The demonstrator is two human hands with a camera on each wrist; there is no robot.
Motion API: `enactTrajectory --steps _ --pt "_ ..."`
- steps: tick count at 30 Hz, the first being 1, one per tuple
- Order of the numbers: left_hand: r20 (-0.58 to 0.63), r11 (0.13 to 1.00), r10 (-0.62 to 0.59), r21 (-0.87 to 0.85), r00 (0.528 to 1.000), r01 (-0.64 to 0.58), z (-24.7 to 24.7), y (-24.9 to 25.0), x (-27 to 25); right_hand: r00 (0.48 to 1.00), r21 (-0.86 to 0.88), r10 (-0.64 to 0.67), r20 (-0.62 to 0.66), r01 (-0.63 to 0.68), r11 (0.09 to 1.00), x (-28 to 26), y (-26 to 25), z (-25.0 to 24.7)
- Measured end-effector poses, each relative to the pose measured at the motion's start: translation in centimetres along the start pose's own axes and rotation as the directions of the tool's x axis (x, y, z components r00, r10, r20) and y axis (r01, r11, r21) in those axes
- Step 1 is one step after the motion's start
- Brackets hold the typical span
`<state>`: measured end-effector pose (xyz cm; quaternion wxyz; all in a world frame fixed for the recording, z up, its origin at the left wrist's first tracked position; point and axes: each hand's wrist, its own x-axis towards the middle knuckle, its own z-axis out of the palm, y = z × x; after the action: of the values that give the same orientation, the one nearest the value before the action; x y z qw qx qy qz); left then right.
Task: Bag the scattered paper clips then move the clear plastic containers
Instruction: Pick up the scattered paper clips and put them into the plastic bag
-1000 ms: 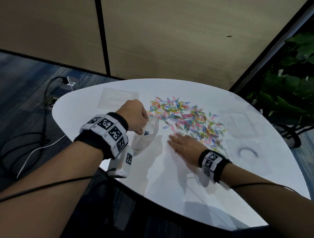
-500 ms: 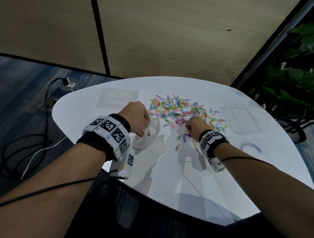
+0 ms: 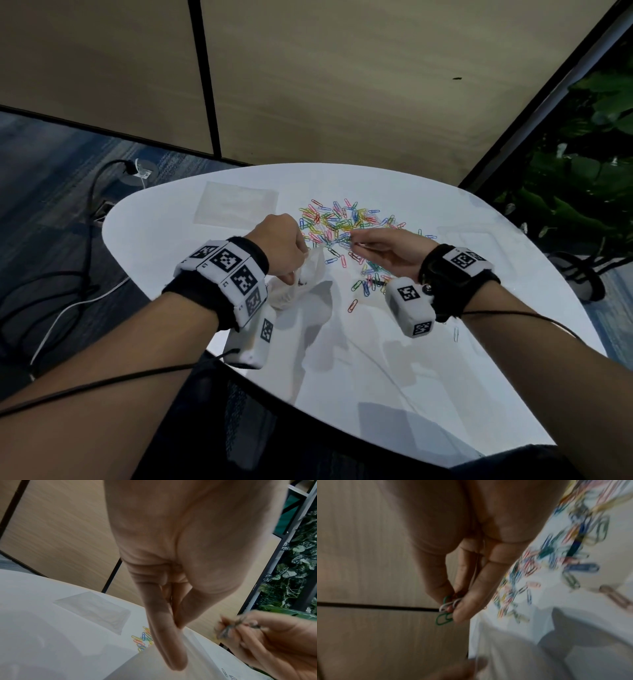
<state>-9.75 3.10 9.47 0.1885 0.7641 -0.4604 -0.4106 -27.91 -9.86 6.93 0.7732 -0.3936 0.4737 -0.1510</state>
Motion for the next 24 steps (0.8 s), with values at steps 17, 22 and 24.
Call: enactTrajectory --steps 17,22,24 --pt "-0.053 0.998 -0.008 -0.062 0.999 0.005 -0.1 0.2 0.0 0.965 -0.605 -0.240 0.103 0.252 0.755 -2.9 1.1 3.0" --pt "-0.012 0.999 0.026 -0.019 1.000 -0.026 0.4 1.5 -0.7 0.931 -0.960 -0.235 -0.279 -0.262 0.104 -2.9 2.8 -8.2" --pt "0.006 0.999 0.034 -0.014 0.999 -0.034 0.8 1.9 -0.8 0.897 -0.913 -0.190 -0.400 -0.408 -0.002 -3.4 4.4 -11.3"
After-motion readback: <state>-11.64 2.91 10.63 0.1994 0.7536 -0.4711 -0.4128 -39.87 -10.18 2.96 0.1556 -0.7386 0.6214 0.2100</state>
